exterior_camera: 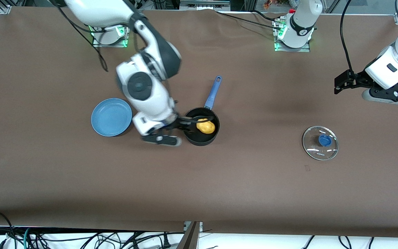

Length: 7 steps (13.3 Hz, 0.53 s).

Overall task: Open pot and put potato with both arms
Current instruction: 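Release the potato into the pot with the right gripper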

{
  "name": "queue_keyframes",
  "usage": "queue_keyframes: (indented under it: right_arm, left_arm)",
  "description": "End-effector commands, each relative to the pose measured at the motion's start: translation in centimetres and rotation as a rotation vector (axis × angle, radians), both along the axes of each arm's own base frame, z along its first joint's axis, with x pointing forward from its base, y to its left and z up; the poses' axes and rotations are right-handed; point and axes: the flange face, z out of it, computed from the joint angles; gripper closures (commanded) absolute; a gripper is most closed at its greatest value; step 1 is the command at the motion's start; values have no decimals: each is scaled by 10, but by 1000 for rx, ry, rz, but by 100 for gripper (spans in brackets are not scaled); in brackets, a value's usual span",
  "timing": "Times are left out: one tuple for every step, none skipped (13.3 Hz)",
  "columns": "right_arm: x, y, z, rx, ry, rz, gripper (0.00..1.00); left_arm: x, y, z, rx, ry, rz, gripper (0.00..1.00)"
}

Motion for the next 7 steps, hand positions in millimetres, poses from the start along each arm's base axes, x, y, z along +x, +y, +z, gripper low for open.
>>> queue_keyframes:
  right_arm:
    - [-16, -41, 60, -28, 21, 27, 0]
    - [-23, -62, 74, -47, 23, 63, 0]
    - [-36, -80, 94, -54, 19, 83, 0]
    - [-47, -99, 108, -62, 20, 73, 0]
    - [-58, -115, 119, -67, 29, 76, 0]
    - [-66, -136, 129, -71, 38, 82, 0]
    - [-76, -153, 137, -73, 43, 86, 0]
  left_arm:
    - [-5, 2, 7, -12, -9, -4, 0]
    - [-5, 2, 7, -10, -9, -6, 0]
    - [-5, 2, 8, -12, -10, -4, 0]
    - [-5, 2, 7, -10, -9, -4, 0]
    - [-5, 2, 7, -10, -9, -4, 0]
    - [-5, 2, 7, -10, -9, -4, 0]
    - [-5, 3, 7, -10, -9, -3, 0]
